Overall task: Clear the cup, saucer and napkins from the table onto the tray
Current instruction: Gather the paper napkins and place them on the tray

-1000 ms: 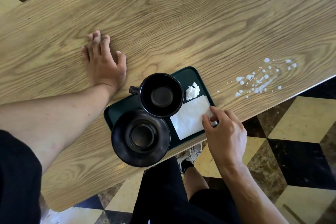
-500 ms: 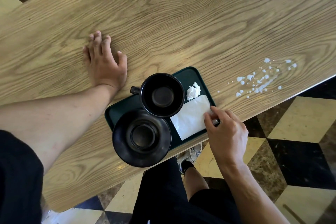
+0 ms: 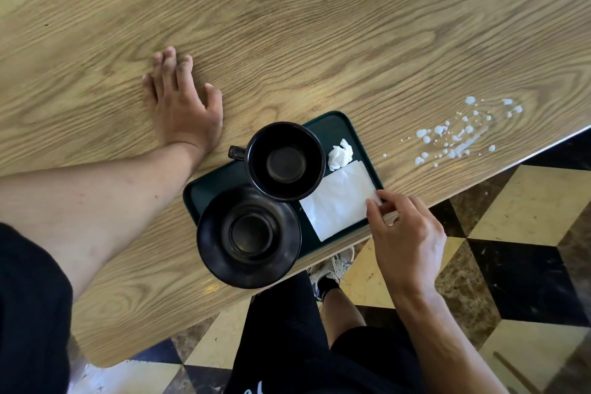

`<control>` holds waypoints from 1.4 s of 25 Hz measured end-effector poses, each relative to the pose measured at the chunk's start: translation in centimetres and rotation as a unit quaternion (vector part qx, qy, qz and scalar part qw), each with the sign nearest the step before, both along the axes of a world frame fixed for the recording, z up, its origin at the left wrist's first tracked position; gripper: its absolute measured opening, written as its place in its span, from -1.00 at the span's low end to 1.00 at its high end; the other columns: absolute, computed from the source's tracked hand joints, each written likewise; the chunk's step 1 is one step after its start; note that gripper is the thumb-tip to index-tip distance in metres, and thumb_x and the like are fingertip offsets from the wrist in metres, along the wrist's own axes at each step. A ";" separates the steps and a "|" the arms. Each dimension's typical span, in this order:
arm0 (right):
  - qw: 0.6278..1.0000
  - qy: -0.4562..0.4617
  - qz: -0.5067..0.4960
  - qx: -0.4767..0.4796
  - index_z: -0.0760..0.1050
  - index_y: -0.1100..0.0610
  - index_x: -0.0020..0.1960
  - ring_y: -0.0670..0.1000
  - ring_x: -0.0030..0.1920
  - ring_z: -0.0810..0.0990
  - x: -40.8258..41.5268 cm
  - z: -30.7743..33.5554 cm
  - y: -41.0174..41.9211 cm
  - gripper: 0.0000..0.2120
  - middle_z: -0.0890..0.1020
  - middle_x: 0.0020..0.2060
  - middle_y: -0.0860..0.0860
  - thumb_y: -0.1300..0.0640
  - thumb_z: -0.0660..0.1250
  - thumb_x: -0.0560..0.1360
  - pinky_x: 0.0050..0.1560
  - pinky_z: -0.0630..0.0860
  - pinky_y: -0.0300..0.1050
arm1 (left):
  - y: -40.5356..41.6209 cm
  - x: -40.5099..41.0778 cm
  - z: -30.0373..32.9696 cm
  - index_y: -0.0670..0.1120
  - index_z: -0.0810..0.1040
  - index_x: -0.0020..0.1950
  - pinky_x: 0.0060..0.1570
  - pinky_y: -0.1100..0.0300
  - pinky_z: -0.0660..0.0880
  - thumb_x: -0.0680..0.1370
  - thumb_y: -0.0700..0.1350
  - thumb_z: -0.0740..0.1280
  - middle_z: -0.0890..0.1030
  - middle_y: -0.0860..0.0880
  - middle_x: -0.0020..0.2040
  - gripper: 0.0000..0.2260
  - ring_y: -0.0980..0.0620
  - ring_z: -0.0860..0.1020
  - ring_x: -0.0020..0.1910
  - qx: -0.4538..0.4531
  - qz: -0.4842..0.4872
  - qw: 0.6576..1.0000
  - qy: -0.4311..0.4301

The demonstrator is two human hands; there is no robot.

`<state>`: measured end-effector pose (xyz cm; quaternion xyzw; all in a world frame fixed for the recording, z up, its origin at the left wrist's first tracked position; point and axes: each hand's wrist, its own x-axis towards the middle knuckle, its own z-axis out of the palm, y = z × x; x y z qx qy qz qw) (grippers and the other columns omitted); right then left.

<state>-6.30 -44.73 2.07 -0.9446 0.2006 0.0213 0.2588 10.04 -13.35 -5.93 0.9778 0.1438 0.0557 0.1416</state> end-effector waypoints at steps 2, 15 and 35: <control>1.000 0.008 -0.003 0.000 0.73 0.09 0.05 -0.08 -0.25 0.60 -0.4 0.1 -0.5 -0.85 0.70 -0.19 -0.07 0.05 0.51 0.53 -0.20 0.49 -0.18 | 0.1 0.0 -0.1 -0.15 0.35 0.55 0.62 -0.17 -0.03 0.60 0.04 0.15 0.26 -0.17 0.64 -0.46 -0.15 0.11 0.66 0.001 0.001 1.000 -0.002; 0.999 0.026 -0.023 0.017 0.70 0.01 -0.10 -0.09 -0.30 0.60 -0.6 0.1 -0.2 -0.98 0.66 -0.26 -0.13 0.11 0.51 0.51 -0.27 0.46 -0.23 | 0.1 0.0 -0.1 -0.15 0.37 0.54 0.62 -0.18 -0.02 0.60 0.02 0.16 0.27 -0.18 0.64 -0.47 -0.15 0.13 0.65 0.003 0.000 1.000 -0.008; 0.773 0.018 -0.228 0.592 0.45 0.05 -0.37 0.02 -0.37 0.29 3.1 1.8 -2.1 -0.78 0.41 -0.42 -0.02 0.32 0.19 0.33 -0.35 0.18 -0.05 | -0.1 0.1 0.1 -0.15 0.35 0.54 0.62 -0.18 -0.02 0.61 0.03 0.16 0.26 -0.19 0.64 -0.48 -0.16 0.12 0.66 0.008 -0.002 1.000 -0.001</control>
